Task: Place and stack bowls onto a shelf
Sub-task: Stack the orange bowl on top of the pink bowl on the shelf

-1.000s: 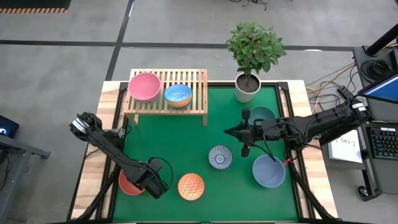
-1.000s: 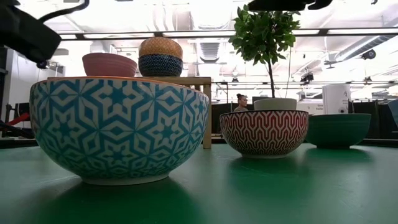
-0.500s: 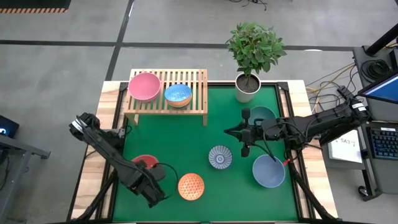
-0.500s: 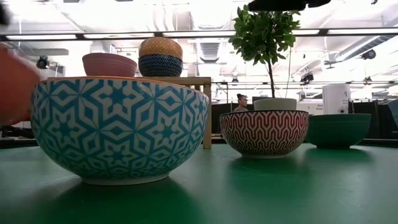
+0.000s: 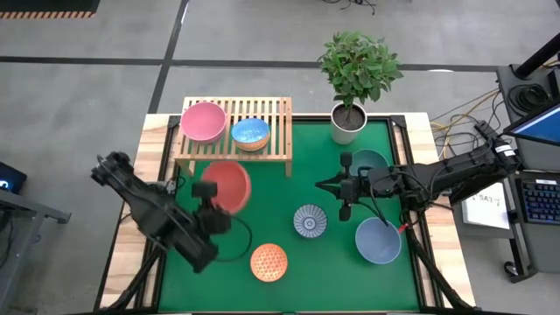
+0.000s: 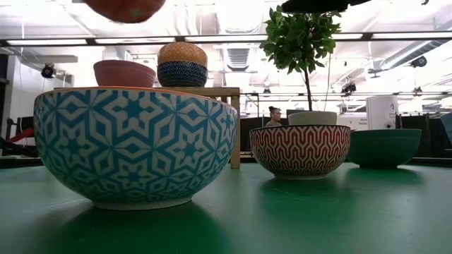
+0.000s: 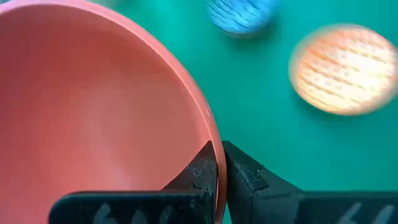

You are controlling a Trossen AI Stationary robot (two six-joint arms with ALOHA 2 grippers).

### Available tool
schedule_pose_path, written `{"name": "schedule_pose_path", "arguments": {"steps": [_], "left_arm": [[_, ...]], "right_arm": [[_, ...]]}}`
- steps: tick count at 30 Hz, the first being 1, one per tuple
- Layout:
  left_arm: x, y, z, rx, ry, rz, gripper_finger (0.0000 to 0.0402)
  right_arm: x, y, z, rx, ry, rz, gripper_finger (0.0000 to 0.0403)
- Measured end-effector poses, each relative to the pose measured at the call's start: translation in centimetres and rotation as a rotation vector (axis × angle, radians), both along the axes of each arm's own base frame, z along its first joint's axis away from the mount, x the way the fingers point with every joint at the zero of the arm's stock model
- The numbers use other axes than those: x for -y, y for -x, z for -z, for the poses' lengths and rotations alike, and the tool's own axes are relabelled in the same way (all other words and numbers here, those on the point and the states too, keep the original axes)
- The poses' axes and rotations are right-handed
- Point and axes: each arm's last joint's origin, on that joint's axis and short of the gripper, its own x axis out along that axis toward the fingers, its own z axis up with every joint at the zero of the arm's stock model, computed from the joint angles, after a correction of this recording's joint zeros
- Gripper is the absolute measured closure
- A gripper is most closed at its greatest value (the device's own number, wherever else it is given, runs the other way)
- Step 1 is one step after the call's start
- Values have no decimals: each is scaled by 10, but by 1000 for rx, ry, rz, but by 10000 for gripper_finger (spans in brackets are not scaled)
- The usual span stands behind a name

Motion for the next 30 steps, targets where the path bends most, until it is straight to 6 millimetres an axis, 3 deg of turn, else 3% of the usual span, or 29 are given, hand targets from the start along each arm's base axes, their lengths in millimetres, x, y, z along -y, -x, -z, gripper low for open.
{"name": "schedule_pose_path", "arguments": {"steps": [7, 15, 19, 25, 30], "left_arm": [[-71, 14, -34, 153, -195, -156, 401], [-170, 34, -50, 109, -141, -492, 401], [-210, 39, -48, 33, -29, -556, 401], [-251, 41, -40, -71, 69, -550, 401], [-262, 42, -36, -79, 149, -553, 402]], "right_arm": [[0, 0, 0, 0, 1, 0, 394], [0, 0, 0, -1, 2, 0, 394], [0, 0, 0, -1, 2, 0, 394], [0, 0, 0, 1, -12, 4, 394], [0, 0, 0, 1, -13, 4, 394]]}}
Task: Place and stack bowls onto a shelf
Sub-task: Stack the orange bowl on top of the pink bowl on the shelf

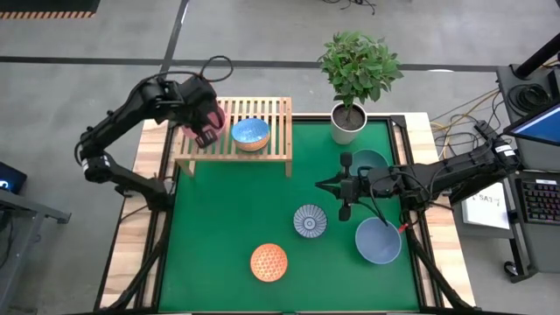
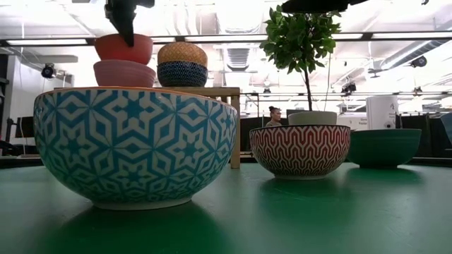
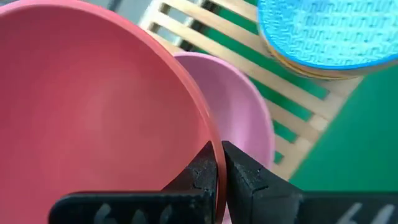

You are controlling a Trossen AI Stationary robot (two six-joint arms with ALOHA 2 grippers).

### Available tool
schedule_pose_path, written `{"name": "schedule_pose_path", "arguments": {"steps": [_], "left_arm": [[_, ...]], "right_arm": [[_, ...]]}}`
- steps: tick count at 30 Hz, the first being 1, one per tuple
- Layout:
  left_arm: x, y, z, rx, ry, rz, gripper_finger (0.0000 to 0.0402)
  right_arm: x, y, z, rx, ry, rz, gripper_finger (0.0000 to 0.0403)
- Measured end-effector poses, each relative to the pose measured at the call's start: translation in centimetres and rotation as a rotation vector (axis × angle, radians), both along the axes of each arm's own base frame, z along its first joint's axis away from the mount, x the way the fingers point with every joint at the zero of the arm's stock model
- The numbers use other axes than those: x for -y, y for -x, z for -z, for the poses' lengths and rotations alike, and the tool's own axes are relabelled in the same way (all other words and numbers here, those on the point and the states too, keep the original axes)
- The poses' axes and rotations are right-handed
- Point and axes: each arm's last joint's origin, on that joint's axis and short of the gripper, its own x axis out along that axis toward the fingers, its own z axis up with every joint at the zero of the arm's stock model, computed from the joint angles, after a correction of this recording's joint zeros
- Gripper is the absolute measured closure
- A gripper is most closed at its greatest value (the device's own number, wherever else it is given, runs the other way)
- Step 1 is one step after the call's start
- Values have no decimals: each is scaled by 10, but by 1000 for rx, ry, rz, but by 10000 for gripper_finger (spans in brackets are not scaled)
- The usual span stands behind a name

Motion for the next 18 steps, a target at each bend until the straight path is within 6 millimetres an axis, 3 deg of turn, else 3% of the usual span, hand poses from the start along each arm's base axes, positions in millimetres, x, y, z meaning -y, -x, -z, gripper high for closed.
{"name": "schedule_pose_path", "arguments": {"steps": [4, 18], "left_arm": [[1, -3, 2, 37, 83, 44, 402], [0, -3, 2, 49, 92, 13, 400]], "right_arm": [[0, 0, 0, 0, 0, 0, 394], [0, 0, 0, 0, -2, 1, 394]]}}
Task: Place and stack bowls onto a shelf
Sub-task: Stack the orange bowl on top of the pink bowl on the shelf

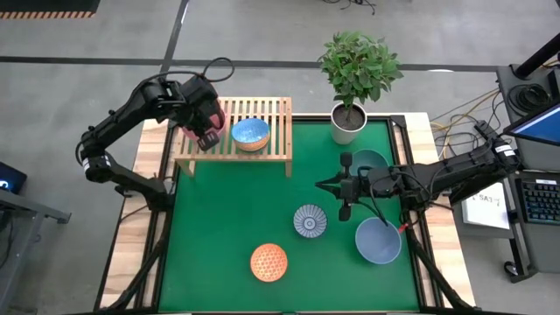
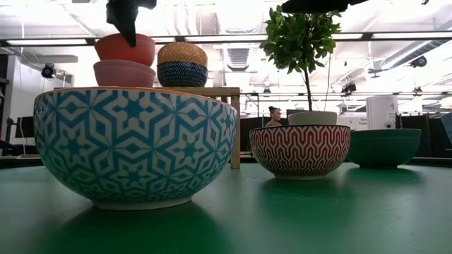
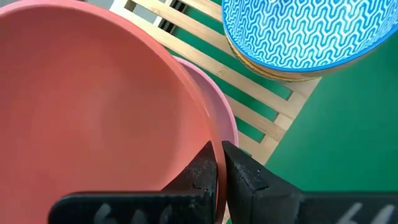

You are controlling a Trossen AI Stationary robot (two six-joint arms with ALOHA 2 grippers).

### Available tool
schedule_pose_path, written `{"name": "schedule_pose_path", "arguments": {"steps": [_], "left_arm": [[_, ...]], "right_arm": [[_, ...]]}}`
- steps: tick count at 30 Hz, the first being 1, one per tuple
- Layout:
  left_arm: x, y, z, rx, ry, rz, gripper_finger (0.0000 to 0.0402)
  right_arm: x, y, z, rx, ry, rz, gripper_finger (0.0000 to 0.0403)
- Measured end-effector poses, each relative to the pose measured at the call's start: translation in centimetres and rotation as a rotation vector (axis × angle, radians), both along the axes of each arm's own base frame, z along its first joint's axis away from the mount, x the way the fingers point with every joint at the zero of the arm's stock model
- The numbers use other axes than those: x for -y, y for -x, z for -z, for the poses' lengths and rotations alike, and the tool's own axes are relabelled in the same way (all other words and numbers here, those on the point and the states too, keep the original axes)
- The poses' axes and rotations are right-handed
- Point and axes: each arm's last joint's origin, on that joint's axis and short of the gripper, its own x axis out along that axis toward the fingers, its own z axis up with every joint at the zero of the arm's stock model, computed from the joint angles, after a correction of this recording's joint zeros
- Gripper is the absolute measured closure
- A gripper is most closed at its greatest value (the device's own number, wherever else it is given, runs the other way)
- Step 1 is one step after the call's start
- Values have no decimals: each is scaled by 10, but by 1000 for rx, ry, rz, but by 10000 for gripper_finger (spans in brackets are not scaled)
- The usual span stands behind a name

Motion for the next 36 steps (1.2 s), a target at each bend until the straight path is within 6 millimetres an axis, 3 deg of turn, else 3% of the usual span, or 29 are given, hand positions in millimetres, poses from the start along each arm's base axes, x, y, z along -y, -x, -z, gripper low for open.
{"name": "schedule_pose_path", "arguments": {"steps": [14, 22, 31, 36], "left_arm": [[-1, 1, 0, -8, -27, -46, 308], [1, 4, -5, 21, -41, -43, 282], [11, 19, -23, 174, -107, 3, 297], [11, 19, -25, 240, -153, 9, 346]], "right_arm": [[0, 0, 0, 3, -26, 6, 394], [0, 0, 0, 5, -40, 9, 394], [0, 0, 0, 5, -40, 10, 394], [0, 0, 0, 5, -42, 10, 394]]}}
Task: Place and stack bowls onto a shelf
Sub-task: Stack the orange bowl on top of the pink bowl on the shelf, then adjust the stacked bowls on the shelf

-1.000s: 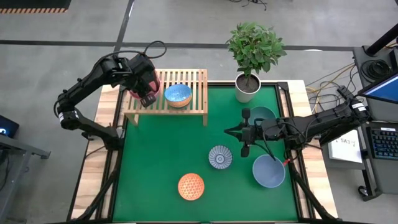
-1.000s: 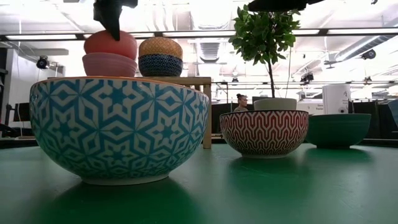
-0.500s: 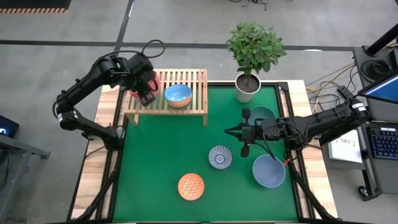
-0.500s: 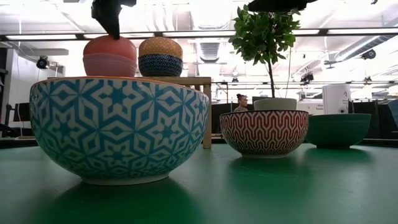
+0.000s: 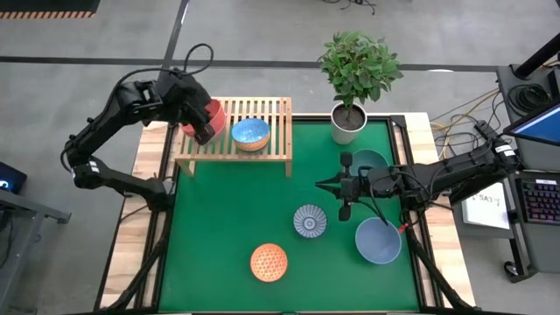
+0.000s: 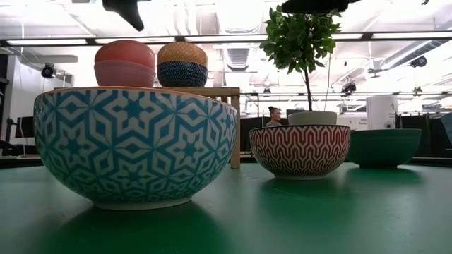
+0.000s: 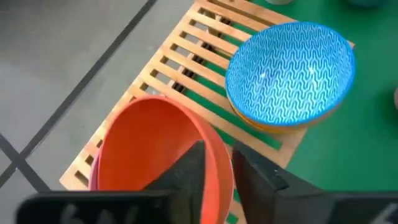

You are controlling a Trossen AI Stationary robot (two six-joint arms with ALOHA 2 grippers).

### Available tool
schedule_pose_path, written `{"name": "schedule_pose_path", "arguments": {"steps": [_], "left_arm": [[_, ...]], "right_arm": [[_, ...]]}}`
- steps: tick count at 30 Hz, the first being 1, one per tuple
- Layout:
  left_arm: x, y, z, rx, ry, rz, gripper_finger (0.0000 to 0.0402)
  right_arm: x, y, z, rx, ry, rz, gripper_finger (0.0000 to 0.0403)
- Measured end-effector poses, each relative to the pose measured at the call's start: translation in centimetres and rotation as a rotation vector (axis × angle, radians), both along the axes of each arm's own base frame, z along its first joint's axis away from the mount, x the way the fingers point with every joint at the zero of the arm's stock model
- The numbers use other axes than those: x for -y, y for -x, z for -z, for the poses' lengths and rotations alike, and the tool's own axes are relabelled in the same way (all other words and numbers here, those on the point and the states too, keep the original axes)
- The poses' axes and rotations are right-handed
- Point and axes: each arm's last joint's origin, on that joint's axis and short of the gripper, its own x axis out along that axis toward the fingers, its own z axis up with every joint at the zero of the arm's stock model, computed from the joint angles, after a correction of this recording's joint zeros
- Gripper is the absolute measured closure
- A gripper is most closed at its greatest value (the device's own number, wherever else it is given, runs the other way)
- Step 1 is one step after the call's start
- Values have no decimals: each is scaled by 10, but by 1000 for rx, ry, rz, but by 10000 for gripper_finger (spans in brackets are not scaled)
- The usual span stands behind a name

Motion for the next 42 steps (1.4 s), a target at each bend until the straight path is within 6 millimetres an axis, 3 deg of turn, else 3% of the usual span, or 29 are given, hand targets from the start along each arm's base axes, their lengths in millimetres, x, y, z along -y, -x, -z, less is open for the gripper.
{"name": "schedule_pose_path", "arguments": {"steps": [5, 16, 27, 33, 42], "left_arm": [[-4, -7, 13, 35, -10, -17, 396], [-10, -18, 57, -25, 43, -40, 400], [-1, -4, 43, 49, 25, -45, 401], [27, 3, 48, 204, 83, 57, 401], [88, 11, 81, 434, 124, 345, 402]], "right_arm": [[0, 0, 0, 3, -23, 6, 394], [0, 0, 0, 4, -40, 10, 394], [0, 0, 0, 4, -40, 10, 394], [0, 0, 0, 5, -49, 13, 394], [0, 0, 0, 21, -182, 37, 394]]}}
